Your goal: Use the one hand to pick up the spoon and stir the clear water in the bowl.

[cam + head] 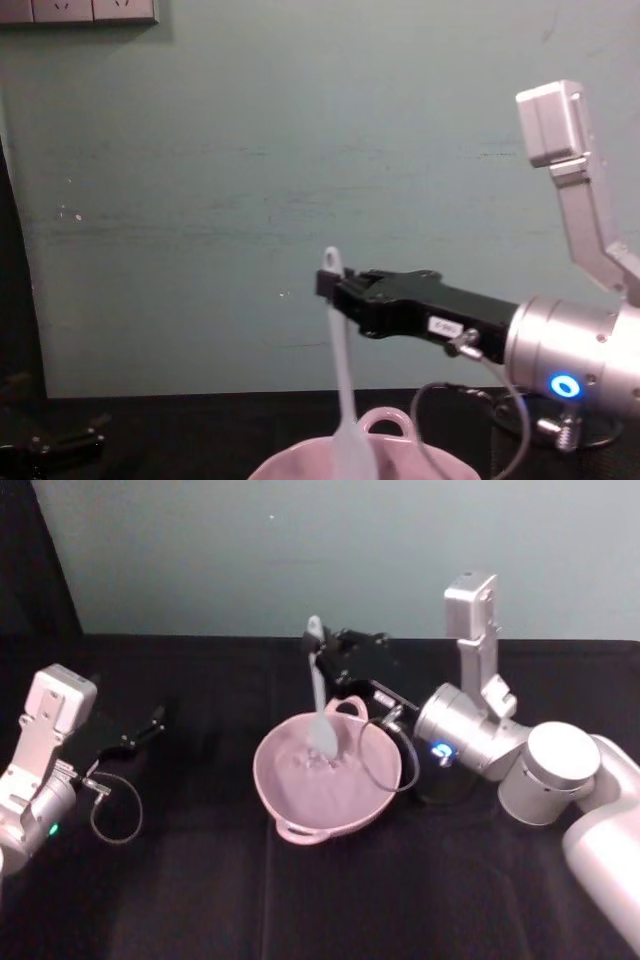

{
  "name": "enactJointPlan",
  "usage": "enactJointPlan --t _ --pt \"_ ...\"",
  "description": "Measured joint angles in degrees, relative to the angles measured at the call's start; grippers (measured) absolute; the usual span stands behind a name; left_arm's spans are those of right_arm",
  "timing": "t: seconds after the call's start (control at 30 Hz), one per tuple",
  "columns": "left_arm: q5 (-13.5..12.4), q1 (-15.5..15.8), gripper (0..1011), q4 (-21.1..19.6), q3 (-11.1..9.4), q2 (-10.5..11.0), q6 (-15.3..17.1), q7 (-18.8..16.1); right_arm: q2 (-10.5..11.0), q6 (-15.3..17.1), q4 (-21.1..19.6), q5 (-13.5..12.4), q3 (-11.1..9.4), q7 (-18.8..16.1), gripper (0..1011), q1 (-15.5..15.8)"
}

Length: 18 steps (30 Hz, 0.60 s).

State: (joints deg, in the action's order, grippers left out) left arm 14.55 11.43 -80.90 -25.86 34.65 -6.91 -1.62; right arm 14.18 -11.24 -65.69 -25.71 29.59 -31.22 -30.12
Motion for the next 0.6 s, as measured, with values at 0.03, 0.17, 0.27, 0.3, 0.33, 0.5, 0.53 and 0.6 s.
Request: enactJointPlan --t 0.03,0.17,0.27,0.3,0.33,0.5,0.53,0.6 --pt "0.0 0.0 1011 0.0 0.0 0.0 0.0 0.0 0.21 0.0 -0.1 0.04 -0.29 0.1 118 0.09" --pt "0.0 0.0 1011 0.0 0.0 0.0 0.0 0.0 1.51 0.54 -1.62 0.25 -1.6 0.63 118 1.26" --pt "0.0 0.0 1011 0.0 0.0 0.0 0.0 0.0 2.57 1.51 -3.49 0.32 -2.42 0.95 118 2.66" --pt "0.0 0.0 1011 0.0 0.0 0.0 0.0 0.0 2.85 1.68 -4.0 0.32 -2.61 0.96 118 3.07" --pt "0.0 0.0 1011 0.0 0.0 0.0 0.0 0.0 3.13 1.86 -4.62 0.32 -2.82 0.96 118 3.5" --pt "0.0 0.0 1011 0.0 0.0 0.0 0.0 0.0 4.21 3.13 -8.04 -0.37 -3.86 0.35 118 6.16" --pt "0.0 0.0 1011 0.0 0.0 0.0 0.0 0.0 4.27 3.3 -8.32 -0.57 -3.94 0.15 118 6.41" --pt "0.0 0.0 1011 0.0 0.0 0.0 0.0 0.0 4.34 3.71 -9.37 -1.37 -4.1 -0.41 119 7.3"
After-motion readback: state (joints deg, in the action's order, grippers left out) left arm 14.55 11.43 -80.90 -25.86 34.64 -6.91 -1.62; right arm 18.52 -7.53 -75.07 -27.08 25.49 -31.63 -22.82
